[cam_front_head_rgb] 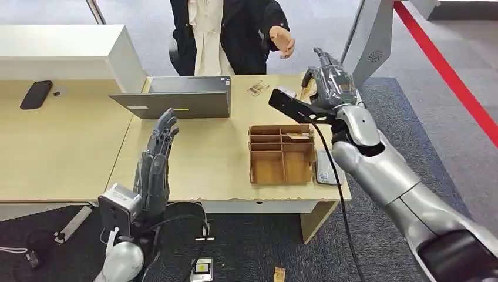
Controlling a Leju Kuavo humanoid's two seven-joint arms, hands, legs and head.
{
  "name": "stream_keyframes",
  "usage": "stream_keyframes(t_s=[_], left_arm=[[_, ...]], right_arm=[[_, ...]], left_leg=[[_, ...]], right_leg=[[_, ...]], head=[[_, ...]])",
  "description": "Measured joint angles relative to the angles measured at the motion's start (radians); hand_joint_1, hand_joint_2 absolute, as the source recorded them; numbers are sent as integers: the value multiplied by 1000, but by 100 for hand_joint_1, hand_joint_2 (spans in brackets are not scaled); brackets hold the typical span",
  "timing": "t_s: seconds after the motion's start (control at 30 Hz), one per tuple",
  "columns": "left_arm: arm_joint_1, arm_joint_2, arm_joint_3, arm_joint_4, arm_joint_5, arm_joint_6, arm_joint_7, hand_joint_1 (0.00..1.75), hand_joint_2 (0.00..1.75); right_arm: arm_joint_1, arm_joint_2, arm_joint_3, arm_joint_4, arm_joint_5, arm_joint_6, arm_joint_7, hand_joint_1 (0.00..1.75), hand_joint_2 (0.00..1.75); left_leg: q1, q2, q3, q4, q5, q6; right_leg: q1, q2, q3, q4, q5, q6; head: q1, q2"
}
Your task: Pass the card to the sensor for recognition and then transmit it.
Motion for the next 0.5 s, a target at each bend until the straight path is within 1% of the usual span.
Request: stream_keyframes(t_s=[0.1,0.23,0.37,0.5], left_arm=[[-12,-8,-6,8,6,-13,-1,0,0],[-25,-13,-12,19,15,-32,-1,0,0],[-35,-16,-14,27,19,-36,-1,0,0],[-41,-17,-16,36,24,-38,-1,0,0]], right_arm=[[-46,40,20,64,-5,19,-20,175,175],[-93,88,44,164,-11,1,-29,175,175],[-128,124,63,249,-18,-22,-21,175,175],[-160,154,76,332,-29,-50,5,175,175]], left_leg=[[0,0,0,0,0,0],[0,0,0,0,0,0],[0,0,-1,0,0,0],[-1,0,0,0,0,0]], right_leg=[[0,0,0,0,0,0],[0,0,0,0,0,0],[0,0,0,0,0,0],[0,0,-1,0,0,0]], head=[[0,0],[0,0],[0,0],[0,0]])
